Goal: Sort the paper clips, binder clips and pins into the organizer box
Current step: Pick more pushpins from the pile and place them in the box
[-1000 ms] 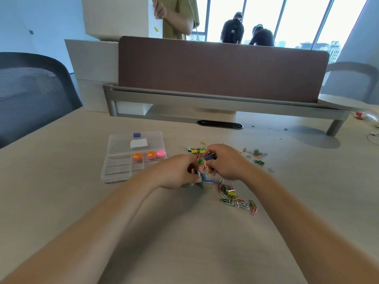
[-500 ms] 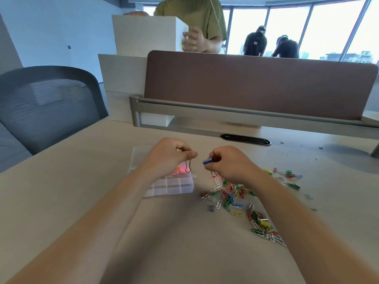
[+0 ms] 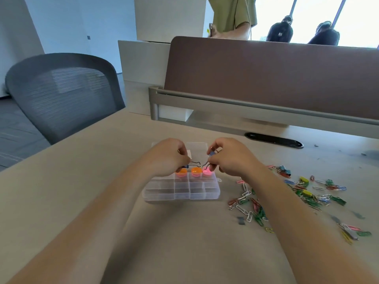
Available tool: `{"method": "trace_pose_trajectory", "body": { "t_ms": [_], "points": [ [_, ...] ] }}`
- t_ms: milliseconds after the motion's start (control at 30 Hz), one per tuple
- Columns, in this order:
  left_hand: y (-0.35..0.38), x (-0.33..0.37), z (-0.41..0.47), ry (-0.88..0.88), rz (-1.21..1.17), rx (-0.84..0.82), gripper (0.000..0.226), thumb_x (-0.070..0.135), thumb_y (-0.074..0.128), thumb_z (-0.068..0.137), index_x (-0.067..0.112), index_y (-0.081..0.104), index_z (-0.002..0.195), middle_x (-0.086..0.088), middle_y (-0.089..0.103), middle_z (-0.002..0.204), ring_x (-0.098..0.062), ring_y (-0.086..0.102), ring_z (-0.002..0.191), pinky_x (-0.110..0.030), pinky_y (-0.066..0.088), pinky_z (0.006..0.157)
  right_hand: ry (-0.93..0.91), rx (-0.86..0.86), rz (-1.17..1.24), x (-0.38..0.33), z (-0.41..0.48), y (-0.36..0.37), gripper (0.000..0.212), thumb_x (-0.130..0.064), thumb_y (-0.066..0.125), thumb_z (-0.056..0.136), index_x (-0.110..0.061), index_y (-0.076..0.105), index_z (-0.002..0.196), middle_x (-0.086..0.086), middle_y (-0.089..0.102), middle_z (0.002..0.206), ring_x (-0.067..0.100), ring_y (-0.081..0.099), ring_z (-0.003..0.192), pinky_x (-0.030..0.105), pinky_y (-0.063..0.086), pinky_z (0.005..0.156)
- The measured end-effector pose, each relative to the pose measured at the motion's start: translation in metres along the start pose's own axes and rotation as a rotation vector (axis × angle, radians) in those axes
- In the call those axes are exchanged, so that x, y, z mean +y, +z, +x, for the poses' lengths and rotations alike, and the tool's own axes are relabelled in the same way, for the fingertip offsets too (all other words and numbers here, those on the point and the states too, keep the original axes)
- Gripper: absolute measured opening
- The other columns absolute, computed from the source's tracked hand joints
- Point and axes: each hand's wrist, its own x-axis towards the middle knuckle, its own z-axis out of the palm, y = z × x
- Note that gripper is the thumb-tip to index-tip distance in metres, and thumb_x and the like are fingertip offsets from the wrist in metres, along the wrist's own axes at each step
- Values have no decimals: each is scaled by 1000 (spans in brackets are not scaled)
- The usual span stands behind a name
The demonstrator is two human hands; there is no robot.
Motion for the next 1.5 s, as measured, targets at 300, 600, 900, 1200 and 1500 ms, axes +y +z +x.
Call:
{"method": "trace_pose_trajectory", "body": {
  "t_ms": [300, 600, 900, 1200, 1500],
  "points": [
    [19, -8, 9, 1, -56, -32, 14, 19, 62, 80, 18, 68, 68, -1, 70, 71, -14, 63, 81, -29, 51, 67, 38, 82, -76, 5, 8, -2, 7, -10, 68, 85, -10, 74, 89, 6, 74, 77, 18, 69, 78, 31, 51, 73],
    [25, -2, 8, -17, 6, -27, 14, 14, 58, 82, 14, 70, 75, 0, 67, 71, -17, 62, 72, -23, 41, 55, 88, -15, -7, 9, 8, 2, 19, -20, 70, 88, -4, 68, 78, 1, 75, 69, 9, 54, 57, 31, 48, 67],
    [30, 2, 6, 16, 102, -2, 6, 23, 64, 83, 19, 62, 78, 2, 63, 81, -19, 59, 80, -27, 42, 61, 109, -81, -33, 12, 9, 5, 27, -29, 77, 81, -5, 66, 78, 11, 63, 66, 22, 51, 55, 32, 46, 61],
    [35, 2, 8, 34, 166, 30, 18, 27, 67, 84, 24, 57, 69, 2, 64, 83, -17, 59, 79, -25, 39, 58, 163, -219, -111, 8, 5, 4, 22, -13, 60, 89, 5, 72, 91, 10, 76, 76, 23, 49, 61, 27, 37, 52],
    [36, 3, 6, 49, 196, 61, 15, 18, 62, 85, 25, 58, 73, 2, 64, 84, -17, 59, 80, -21, 34, 55, 115, -231, -167, 11, 6, 1, 26, -21, 60, 89, -1, 74, 78, 17, 75, 85, 23, 50, 60, 29, 42, 59]
  ]
}}
